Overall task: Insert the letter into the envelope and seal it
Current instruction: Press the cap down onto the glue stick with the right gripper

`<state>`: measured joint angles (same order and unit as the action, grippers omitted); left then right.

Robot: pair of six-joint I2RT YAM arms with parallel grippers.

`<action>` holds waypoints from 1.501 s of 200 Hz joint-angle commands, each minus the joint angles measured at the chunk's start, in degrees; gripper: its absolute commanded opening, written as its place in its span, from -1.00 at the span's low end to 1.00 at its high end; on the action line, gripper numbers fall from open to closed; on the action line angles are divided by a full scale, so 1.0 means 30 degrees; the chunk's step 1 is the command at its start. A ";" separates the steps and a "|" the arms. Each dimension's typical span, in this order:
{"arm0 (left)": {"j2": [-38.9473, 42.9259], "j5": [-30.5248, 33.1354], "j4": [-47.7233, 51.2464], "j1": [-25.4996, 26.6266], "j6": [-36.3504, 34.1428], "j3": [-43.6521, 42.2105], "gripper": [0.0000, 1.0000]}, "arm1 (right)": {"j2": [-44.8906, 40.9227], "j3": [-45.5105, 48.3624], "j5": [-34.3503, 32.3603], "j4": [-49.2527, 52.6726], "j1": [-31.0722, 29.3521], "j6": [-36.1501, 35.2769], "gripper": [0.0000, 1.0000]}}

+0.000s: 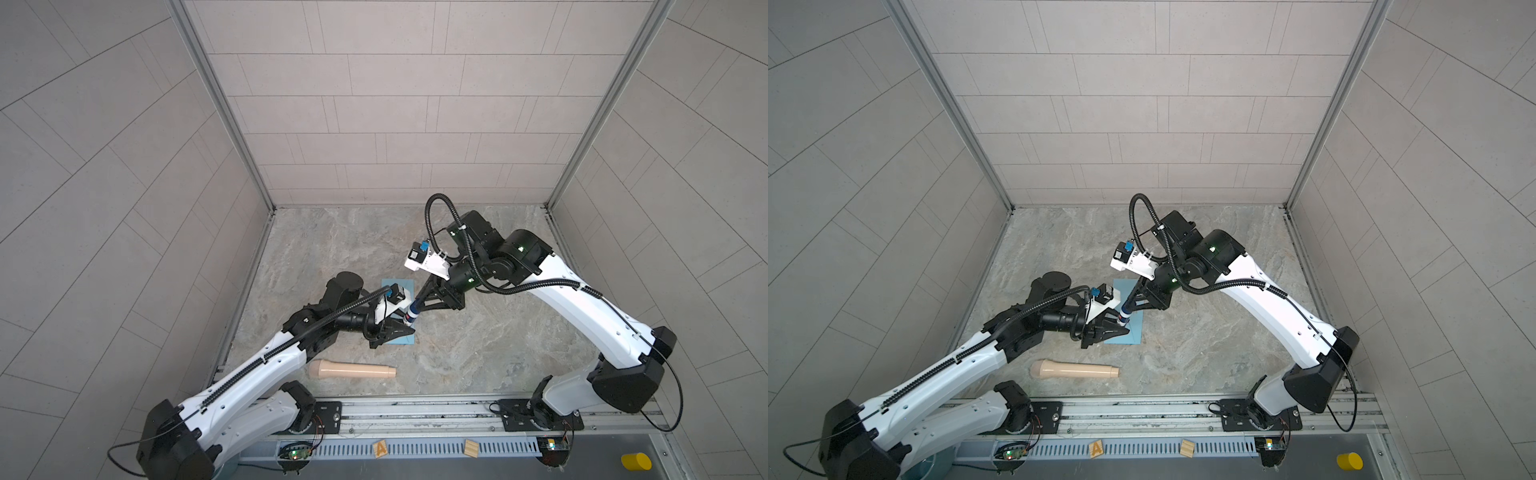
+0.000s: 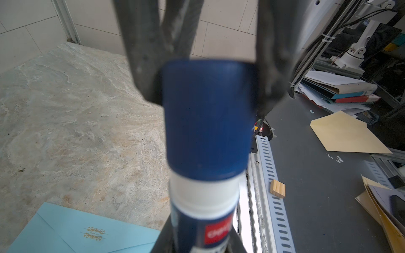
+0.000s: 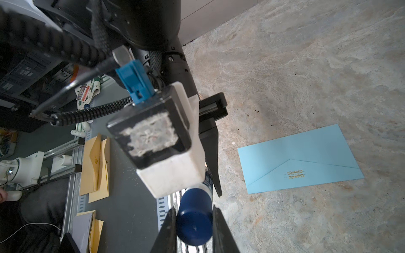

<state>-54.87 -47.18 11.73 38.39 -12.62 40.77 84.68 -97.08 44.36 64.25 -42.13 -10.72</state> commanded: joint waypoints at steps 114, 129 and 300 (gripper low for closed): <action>0.0203 0.1106 -0.0656 -0.0141 -0.0333 0.0984 -1.00 | 0.0834 -0.0029 0.1108 0.1904 -0.1089 -0.1026 -0.89; 0.0229 0.1242 -0.0695 -0.0136 -0.0364 0.0995 -1.00 | 0.0916 0.0046 0.1094 0.1904 -0.1157 -0.1017 -0.90; 0.1384 0.2624 -0.4765 -0.0114 0.1566 -0.0038 -1.00 | 0.0043 0.4415 0.1177 -0.1622 -0.1776 0.1267 -0.94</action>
<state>-53.21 -42.26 15.35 38.70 -11.84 38.85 84.23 -87.81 43.33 55.31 -44.16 -8.60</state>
